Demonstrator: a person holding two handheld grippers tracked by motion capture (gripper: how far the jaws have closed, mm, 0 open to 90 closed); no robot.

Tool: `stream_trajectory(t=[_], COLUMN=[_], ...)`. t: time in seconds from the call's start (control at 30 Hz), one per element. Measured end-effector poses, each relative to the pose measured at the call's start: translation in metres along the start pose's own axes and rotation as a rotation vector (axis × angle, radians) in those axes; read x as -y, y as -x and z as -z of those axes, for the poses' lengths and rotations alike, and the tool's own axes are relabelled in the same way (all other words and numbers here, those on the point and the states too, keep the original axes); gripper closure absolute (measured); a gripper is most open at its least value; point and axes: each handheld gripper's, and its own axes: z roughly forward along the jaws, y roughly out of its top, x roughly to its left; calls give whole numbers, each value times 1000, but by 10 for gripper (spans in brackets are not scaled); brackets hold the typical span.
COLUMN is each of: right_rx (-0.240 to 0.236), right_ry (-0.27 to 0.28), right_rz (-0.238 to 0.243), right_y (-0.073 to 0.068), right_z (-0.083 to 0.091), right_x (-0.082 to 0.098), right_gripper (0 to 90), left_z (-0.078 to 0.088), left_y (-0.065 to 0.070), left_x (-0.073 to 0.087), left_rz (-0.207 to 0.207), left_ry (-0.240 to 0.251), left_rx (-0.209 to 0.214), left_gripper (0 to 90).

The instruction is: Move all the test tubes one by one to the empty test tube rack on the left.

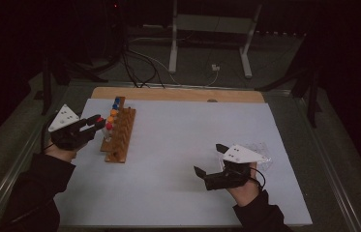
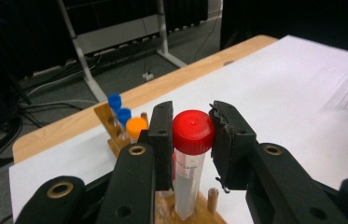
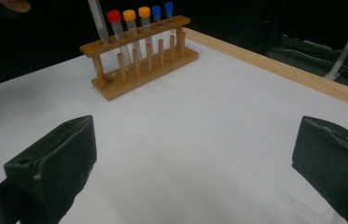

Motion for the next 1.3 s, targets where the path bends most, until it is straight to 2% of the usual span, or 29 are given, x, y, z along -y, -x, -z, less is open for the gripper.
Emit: stream_trajectory(t=[0.13, 0.43, 0.73, 0.87, 0.93, 1.0, 1.03, 1.2, 1.3], right_rx=[-1, -13, -12, -12, -12, -12, -13, -10, -8], right_ry=[-4, -10, -6, -6, -7, -8, -7, -6, -4], right_rz=[1, 0, 1, 1, -1, 3, 3, -2, -1], right_y=[0, 1, 1, 1, 1, 1, 1, 2, 2], right_z=[0, 1, 2, 2, 2, 2, 2, 2, 3], right_x=[0, 0, 0, 0, 0, 0, 0, 0, 0], right_gripper=[0, 0, 0, 0, 0, 0, 0, 0, 0], left_z=[-6, -18, -24, -25, -25, -24, -23, -17, -14], left_y=[0, 4, 2, 2, 3, 3, 3, 11, 18], left_x=[9, 25, 36, 38, 37, 36, 35, 26, 20], left_rz=[10, 4, 31, 36, 26, 36, 37, 45, 40], left_ry=[-17, -66, -104, -107, -116, -118, -112, -91, -82], left_rx=[0, -11, -8, -8, -8, 2, 8, 30, 44], left_gripper=[718, 718, 717, 716, 715, 708, 695, 454, 349])
